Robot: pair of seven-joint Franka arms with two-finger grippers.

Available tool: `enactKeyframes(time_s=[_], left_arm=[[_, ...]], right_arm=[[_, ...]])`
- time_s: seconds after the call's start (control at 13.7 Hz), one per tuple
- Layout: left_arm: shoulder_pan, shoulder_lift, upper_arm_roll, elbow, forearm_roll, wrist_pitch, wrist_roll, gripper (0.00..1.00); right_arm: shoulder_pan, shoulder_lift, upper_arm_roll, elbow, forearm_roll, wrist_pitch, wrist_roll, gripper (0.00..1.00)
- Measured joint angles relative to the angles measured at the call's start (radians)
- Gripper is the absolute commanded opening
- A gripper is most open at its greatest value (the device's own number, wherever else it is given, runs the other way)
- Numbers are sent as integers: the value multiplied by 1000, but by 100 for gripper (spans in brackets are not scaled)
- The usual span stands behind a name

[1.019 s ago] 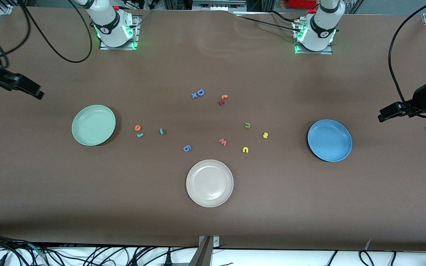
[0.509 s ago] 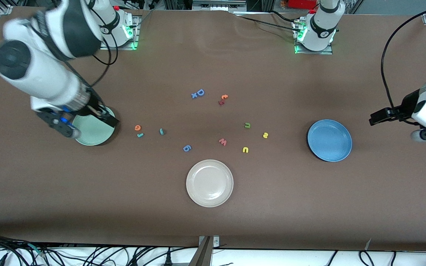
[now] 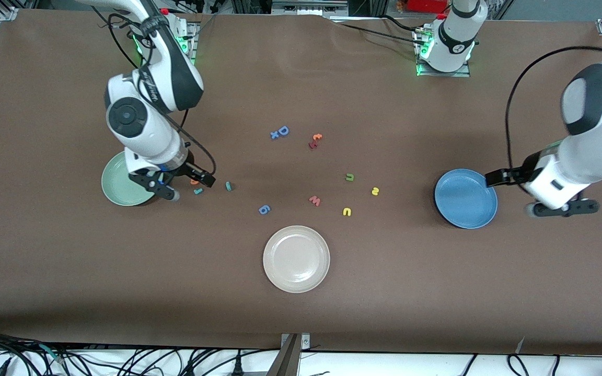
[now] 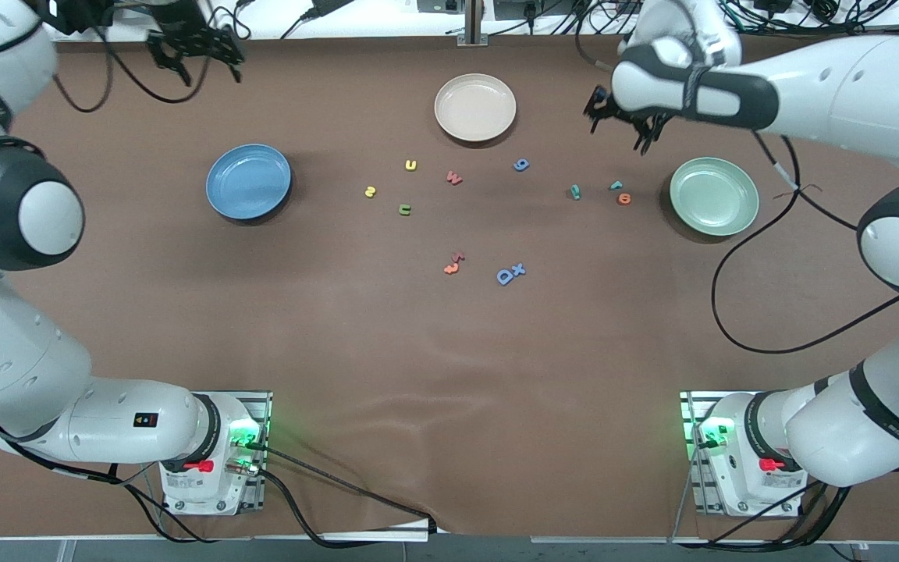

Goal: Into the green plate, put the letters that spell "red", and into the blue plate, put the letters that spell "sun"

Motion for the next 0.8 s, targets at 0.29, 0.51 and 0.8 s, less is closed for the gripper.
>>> enactKeyframes(time_s=[0.29, 0.51, 0.8], left_arm=[[-57, 80, -3, 0, -1, 87, -3, 100], [-117, 146, -4, -1, -1, 177, -61, 100], [-191, 220, -6, 0, -1, 205, -131, 99]], right_arm=[[46, 15, 0, -124, -3, 186, -42, 98], [69, 62, 0, -148, -39, 272, -62, 98], [71, 138, -1, -149, -115, 373, -70, 94]])
